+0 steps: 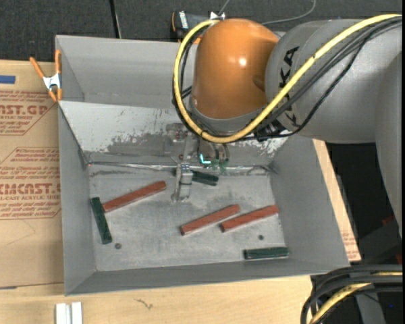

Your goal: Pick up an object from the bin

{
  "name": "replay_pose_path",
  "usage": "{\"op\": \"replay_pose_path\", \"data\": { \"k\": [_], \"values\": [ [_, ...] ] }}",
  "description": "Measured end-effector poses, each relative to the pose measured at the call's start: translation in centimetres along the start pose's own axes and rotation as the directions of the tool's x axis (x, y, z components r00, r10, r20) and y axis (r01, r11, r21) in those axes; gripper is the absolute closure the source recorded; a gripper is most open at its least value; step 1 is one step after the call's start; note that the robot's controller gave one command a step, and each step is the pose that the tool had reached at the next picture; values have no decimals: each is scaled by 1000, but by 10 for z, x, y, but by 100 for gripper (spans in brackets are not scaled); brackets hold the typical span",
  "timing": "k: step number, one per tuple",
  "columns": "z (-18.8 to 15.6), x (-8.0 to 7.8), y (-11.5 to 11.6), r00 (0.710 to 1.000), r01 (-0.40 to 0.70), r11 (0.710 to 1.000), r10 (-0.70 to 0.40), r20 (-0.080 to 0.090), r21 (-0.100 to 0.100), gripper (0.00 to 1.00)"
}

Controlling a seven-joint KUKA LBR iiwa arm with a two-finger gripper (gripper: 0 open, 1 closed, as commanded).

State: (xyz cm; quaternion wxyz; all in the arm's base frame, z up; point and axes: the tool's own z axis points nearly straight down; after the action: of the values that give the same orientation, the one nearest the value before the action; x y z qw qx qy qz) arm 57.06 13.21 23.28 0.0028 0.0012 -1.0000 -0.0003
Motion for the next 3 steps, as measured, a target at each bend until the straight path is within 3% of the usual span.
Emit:
{"op": "replay_pose_path", "data": {
  "k": [1, 2, 3],
  "values": [
    [167, -12, 87, 960, 279, 960, -279, 2, 1, 0],
    [132, -14, 84, 862, 506, 862, -506, 10, 4, 0],
    [133, -7, 77, 897, 443, 897, -443, 6, 2, 0]
  ]
}}
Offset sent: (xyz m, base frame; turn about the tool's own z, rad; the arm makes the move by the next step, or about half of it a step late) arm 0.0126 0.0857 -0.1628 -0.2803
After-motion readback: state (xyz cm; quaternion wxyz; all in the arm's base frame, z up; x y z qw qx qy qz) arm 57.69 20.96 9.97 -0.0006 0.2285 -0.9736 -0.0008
